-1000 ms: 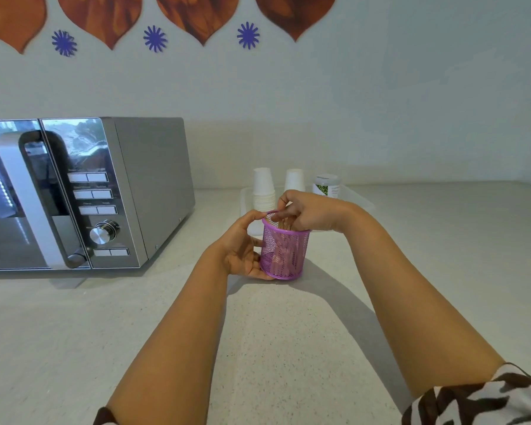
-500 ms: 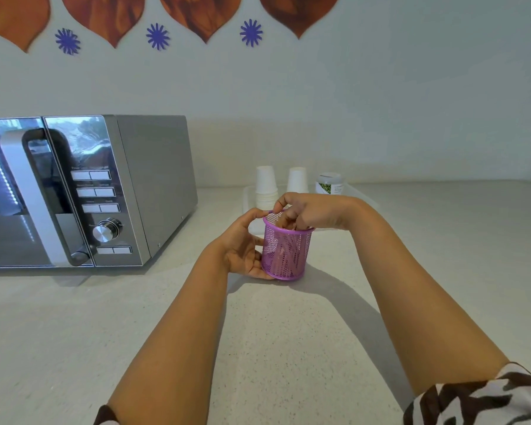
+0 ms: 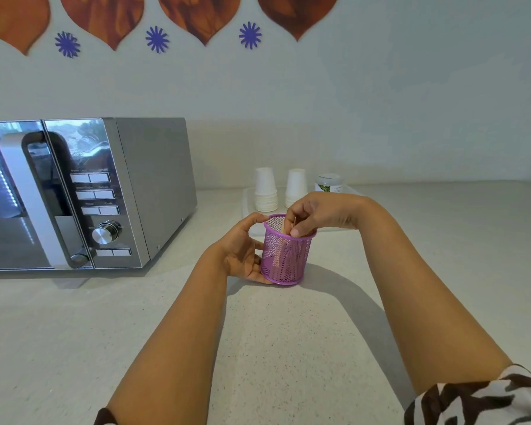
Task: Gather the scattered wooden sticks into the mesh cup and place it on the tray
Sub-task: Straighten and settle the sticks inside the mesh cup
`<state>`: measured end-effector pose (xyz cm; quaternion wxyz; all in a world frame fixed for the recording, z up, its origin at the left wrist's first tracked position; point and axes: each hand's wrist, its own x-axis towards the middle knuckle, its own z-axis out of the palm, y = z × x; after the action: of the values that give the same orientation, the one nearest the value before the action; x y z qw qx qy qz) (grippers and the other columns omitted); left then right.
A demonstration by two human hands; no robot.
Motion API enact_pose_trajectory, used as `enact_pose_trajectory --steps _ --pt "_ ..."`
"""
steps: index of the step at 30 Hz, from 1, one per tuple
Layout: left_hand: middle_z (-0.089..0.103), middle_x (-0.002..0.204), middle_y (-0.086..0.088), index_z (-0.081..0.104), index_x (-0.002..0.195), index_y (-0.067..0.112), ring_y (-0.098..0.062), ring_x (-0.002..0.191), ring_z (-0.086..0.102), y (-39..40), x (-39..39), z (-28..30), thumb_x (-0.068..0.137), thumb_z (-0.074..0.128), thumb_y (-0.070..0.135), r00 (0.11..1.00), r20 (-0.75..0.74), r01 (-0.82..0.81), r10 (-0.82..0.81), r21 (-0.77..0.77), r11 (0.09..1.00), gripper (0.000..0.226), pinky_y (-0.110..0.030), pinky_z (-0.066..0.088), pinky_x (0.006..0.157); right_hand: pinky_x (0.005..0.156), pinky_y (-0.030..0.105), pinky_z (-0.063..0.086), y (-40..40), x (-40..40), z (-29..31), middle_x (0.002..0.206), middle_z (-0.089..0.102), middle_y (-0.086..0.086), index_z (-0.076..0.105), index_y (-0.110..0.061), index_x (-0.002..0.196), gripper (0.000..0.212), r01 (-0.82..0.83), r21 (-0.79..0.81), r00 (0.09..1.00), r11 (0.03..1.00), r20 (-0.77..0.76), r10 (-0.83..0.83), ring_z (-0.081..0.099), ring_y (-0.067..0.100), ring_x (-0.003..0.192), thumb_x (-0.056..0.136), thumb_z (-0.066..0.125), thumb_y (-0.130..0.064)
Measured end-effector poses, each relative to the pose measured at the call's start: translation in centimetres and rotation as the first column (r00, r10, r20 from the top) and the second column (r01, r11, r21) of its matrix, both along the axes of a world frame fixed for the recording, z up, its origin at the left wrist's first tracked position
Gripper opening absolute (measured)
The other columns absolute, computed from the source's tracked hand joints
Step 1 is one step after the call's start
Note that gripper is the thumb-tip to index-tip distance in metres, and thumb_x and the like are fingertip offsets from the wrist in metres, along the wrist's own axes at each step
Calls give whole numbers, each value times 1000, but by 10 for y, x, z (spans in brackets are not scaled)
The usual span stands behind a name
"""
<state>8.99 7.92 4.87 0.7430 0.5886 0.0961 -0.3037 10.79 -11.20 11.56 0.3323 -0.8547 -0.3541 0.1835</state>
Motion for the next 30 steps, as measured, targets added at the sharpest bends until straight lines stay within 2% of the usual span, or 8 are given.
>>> enact_pose_trajectory --steps 5,8,11,16,19,23,27,30 --pt "49 135 -23 37 138 6 -41 111 56 0 1 -1 71 59 57 1000 11 -12 12 11 1000 86 -52 47 93 64 13 55 -4 8 -2 76 66 2 67 -11 84 13 164 150 978 975 105 -180 62 9 67 86 62 0" --pt "52 130 -21 39 137 7 -40 109 58 0 2 -1 70 60 57 1000 19 -25 25 15 1000 86 -52 50 90 61 11 55 0 11 -1 74 64 4 66 -6 91 8 266 324 928 908 170 -333 63 11 66 87 62 -1" --pt "52 128 -20 40 136 8 -39 111 56 0 2 -1 70 61 56 999 23 -37 37 -5 999 84 -52 48 93 58 10 55 6 11 1 71 62 4 63 -10 86 10 304 425 904 853 154 -399 63 11 62 86 62 0" --pt "52 126 -18 39 137 11 -38 114 55 -2 1 1 67 63 52 999 49 -6 6 1 1000 85 -51 46 96 65 22 53 18 13 -9 76 63 3 67 -10 95 11 459 342 803 820 236 -547 60 9 57 85 63 -5" --pt "51 129 -18 39 137 12 -39 116 53 -4 0 1 65 63 53 998 58 5 -5 7 1000 86 -52 47 95 75 27 54 22 14 -12 84 61 0 71 -9 101 18 496 318 718 808 372 -588 62 16 76 82 69 -12" --pt "53 126 -19 42 133 10 -39 109 57 -3 -1 3 56 66 53 999 52 -6 6 -10 1000 91 -50 51 86 61 17 40 24 14 -12 78 59 -1 73 -8 95 16 492 415 627 766 442 -642 55 12 75 80 71 -15" --pt "53 125 -18 41 135 10 -39 111 56 -1 0 2 64 63 56 999 36 -20 21 -14 1000 87 -53 50 87 56 14 40 24 14 -9 72 60 0 72 -8 87 11 471 503 623 725 393 -677 57 12 68 78 73 -15" --pt "52 128 -19 41 135 10 -40 114 55 -2 0 3 55 67 53 999 42 -13 14 -13 1000 94 -53 49 89 59 16 42 29 13 -13 75 62 -1 73 -10 86 10 475 399 658 784 431 -618 57 10 68 79 72 -16"
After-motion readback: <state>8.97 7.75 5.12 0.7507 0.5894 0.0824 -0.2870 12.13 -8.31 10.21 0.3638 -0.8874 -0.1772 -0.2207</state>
